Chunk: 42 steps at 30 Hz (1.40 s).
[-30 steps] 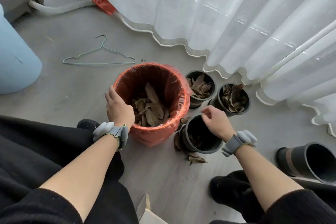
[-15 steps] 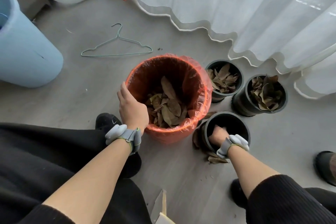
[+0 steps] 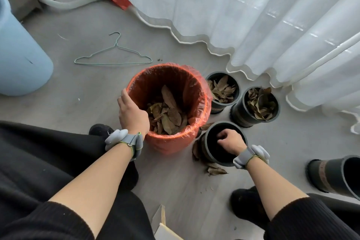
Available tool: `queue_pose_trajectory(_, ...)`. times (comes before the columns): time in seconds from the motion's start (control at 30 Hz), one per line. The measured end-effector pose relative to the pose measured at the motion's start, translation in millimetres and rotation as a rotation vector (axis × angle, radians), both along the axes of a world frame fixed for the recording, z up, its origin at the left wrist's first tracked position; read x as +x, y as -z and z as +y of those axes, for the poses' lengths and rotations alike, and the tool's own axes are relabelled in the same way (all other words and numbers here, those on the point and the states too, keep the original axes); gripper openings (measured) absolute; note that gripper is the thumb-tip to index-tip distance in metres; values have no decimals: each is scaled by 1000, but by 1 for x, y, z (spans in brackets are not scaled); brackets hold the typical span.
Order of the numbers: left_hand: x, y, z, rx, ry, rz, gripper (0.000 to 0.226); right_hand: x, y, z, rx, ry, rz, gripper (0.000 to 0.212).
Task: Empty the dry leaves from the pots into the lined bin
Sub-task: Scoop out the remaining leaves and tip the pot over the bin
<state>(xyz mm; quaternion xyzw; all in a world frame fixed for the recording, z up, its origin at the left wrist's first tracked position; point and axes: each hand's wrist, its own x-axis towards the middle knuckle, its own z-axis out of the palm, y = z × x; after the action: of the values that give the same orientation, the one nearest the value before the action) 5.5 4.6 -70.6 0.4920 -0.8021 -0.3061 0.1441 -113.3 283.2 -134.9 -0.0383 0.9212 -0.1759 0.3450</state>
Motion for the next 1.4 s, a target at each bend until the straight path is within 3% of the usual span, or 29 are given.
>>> queue_pose_trajectory(0.07, 1, -2, -1, 13, 4, 0, 76, -1, -12, 8, -76, 103, -60, 12)
queue_pose_trajectory(0.3, 0, -7, 4, 44, 13, 2, 76, 2, -48, 38, -322, 379, -215, 17)
queue_pose_trajectory(0.6, 1, -9, 6, 53, 26, 15, 75, 8, -88, 52, -451, 487, -246, 19)
queue_pose_trajectory(0.8, 1, -8, 6, 60, 28, 22, 76, -3, -127, 54, -532, 441, -256, 20)
queue_pose_trajectory(1.07, 0, -9, 6, 63, 31, 28, 75, -21, -197, 4, -869, 321, -229, 20)
queue_pose_trajectory(1.2, -1, -8, 5, 70, 26, 27, 76, -17, -218, -56, -895, 142, -190, 19)
queue_pose_trajectory(1.4, 1, -6, 5, 70, 40, 28, 79, 1, -216, -125, -768, -79, 3, 22)
